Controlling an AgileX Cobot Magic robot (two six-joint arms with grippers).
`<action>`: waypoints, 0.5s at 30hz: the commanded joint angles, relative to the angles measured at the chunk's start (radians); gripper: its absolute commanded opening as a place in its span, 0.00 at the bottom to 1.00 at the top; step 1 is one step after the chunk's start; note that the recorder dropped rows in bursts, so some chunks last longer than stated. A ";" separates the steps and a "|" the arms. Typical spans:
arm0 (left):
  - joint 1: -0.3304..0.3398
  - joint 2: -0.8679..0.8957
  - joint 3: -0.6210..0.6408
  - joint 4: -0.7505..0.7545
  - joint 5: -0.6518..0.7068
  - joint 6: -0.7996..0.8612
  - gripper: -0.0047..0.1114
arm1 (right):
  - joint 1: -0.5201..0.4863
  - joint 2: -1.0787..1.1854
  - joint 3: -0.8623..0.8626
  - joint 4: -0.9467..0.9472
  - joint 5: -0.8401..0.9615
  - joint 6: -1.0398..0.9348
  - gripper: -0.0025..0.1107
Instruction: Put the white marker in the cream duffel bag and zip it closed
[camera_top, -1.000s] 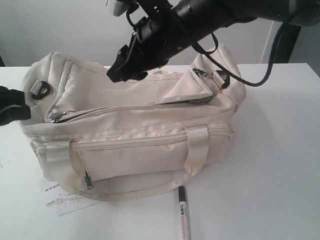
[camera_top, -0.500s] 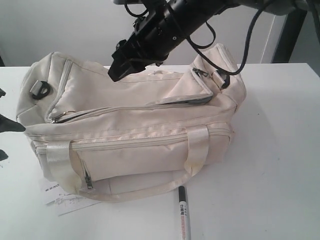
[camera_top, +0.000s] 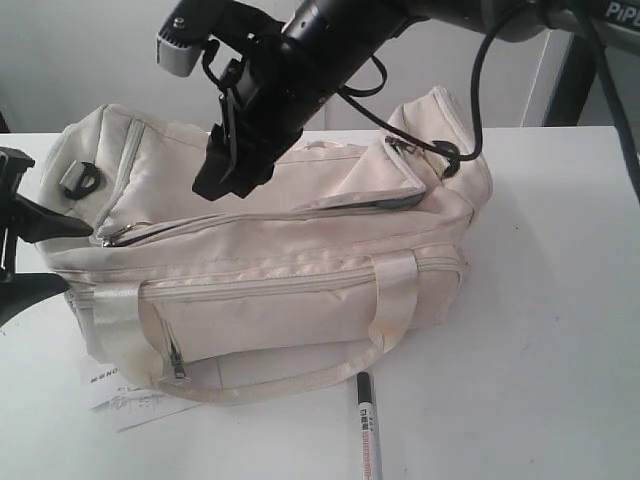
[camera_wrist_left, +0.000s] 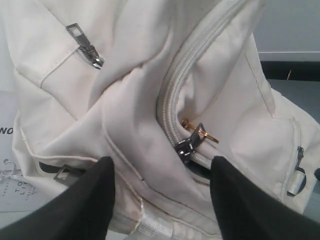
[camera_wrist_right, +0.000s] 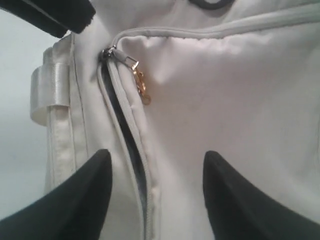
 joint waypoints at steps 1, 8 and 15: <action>0.003 0.037 0.007 -0.035 0.002 0.022 0.56 | 0.021 0.015 -0.008 -0.011 -0.056 -0.073 0.47; 0.003 0.075 0.007 -0.071 0.011 0.031 0.56 | 0.033 0.077 -0.008 -0.009 -0.091 -0.076 0.47; 0.003 0.075 0.007 -0.071 0.039 0.154 0.37 | 0.033 0.103 -0.008 -0.022 -0.087 -0.076 0.46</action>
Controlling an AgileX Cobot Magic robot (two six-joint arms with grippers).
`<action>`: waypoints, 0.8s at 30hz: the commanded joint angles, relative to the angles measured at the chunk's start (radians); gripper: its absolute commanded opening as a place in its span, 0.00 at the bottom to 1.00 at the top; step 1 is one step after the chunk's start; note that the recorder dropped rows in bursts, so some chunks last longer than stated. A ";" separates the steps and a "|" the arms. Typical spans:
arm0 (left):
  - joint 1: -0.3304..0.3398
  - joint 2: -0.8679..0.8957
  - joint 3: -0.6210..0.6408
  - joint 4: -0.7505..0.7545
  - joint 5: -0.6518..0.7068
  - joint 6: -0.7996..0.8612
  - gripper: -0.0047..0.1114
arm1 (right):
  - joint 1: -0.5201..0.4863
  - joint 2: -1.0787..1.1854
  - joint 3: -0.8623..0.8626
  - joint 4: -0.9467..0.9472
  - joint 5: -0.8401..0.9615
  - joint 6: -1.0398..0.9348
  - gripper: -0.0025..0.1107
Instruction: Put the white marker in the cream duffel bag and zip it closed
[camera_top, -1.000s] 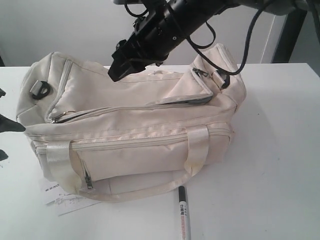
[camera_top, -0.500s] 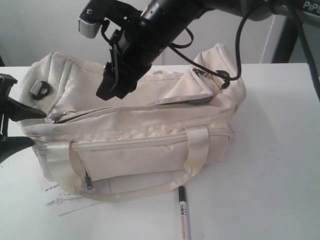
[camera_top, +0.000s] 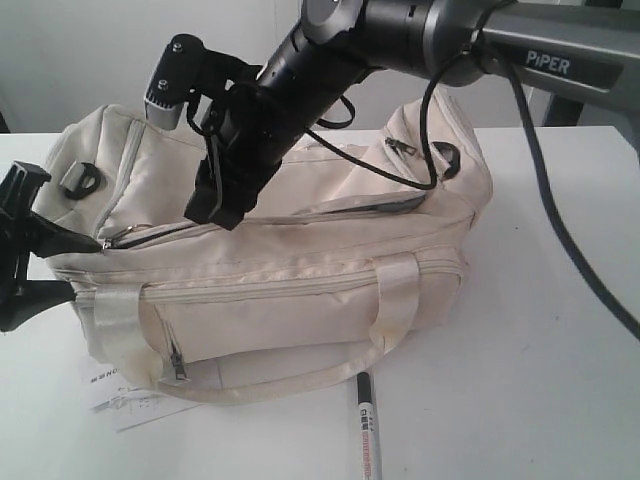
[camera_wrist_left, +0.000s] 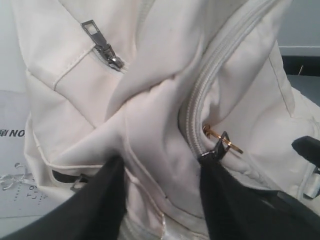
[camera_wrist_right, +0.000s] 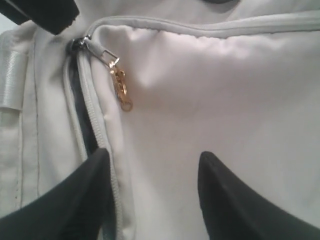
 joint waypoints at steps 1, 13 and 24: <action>0.003 0.003 0.007 -0.020 0.038 0.091 0.30 | 0.004 0.007 -0.002 -0.027 0.008 -0.011 0.46; 0.003 0.003 0.007 -0.020 0.006 0.125 0.04 | 0.004 0.032 -0.002 -0.062 0.058 -0.011 0.46; 0.003 0.003 0.007 -0.020 0.004 0.153 0.04 | 0.004 0.063 -0.002 -0.048 -0.091 0.024 0.05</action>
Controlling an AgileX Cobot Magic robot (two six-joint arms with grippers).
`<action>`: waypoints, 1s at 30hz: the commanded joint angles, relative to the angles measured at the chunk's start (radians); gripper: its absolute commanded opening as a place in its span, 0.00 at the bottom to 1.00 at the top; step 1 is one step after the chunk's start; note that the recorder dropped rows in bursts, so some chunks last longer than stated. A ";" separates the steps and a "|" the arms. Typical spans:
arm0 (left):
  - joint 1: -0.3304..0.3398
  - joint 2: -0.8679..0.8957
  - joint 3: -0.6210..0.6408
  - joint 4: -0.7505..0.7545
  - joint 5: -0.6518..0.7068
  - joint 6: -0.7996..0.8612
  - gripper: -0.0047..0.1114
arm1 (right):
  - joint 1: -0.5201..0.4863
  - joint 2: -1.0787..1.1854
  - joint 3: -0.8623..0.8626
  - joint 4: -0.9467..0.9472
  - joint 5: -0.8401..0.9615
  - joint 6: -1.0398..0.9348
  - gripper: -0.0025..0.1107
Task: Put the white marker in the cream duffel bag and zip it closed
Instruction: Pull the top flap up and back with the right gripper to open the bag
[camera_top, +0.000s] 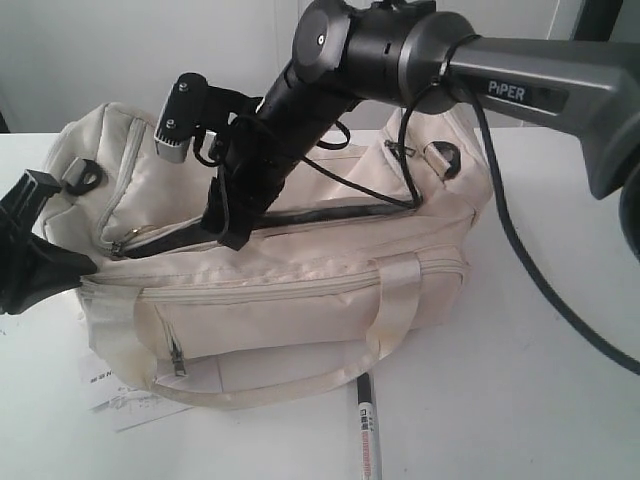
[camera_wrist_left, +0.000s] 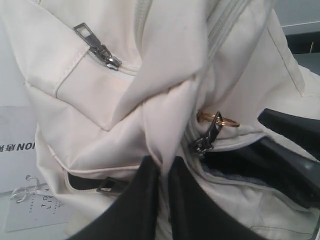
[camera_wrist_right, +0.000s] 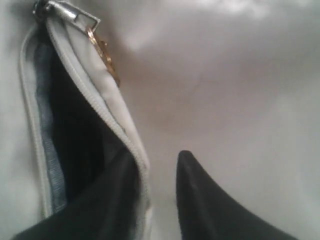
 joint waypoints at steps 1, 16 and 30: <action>0.003 -0.003 0.007 -0.020 0.001 0.022 0.04 | 0.004 -0.008 -0.002 0.002 -0.049 0.045 0.02; 0.003 -0.003 0.007 -0.020 0.001 0.038 0.04 | 0.000 -0.095 -0.002 -0.046 -0.340 0.312 0.02; 0.003 -0.003 0.007 -0.020 0.001 0.040 0.04 | 0.000 -0.101 -0.002 -0.050 -0.486 0.439 0.02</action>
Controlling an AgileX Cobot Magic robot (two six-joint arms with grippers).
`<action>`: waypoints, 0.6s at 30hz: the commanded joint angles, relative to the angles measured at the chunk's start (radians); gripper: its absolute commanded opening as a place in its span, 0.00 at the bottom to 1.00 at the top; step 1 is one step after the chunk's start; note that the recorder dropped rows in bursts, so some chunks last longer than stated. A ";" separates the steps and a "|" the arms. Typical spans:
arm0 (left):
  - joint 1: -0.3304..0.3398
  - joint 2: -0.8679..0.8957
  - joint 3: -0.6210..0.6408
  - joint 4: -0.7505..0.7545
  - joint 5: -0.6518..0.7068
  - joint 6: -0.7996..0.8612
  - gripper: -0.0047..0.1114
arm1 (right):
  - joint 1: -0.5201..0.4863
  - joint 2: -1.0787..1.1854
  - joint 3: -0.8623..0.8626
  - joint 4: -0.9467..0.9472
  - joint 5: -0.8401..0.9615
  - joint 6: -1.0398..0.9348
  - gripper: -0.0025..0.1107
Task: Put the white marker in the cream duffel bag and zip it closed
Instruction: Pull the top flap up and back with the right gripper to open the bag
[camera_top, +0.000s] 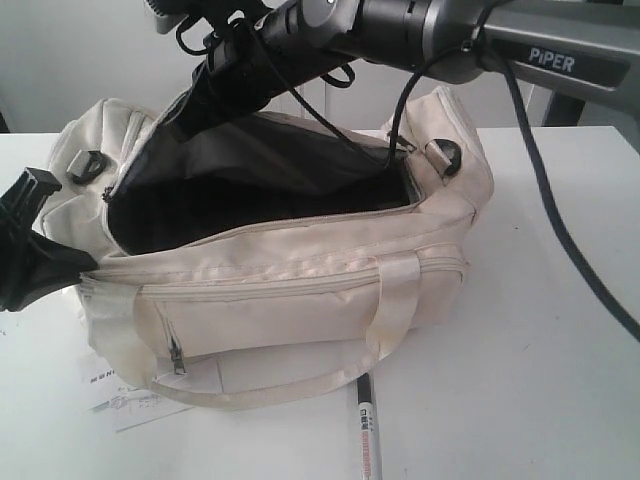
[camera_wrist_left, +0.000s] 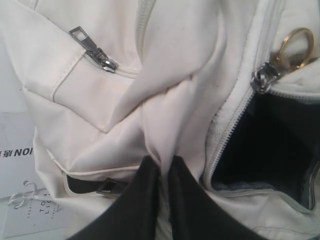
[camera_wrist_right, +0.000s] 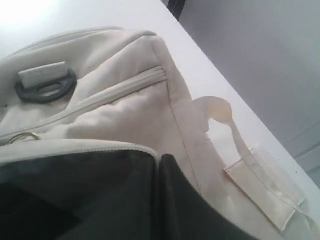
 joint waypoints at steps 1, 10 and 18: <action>0.003 -0.003 0.007 -0.001 0.007 0.009 0.04 | -0.011 -0.024 -0.002 -0.002 -0.083 0.041 0.02; 0.003 -0.003 0.007 -0.001 -0.003 0.008 0.04 | -0.012 -0.074 -0.002 -0.002 -0.168 0.044 0.02; 0.003 -0.003 0.007 -0.001 -0.016 0.005 0.04 | -0.012 -0.080 -0.002 -0.016 -0.227 0.078 0.02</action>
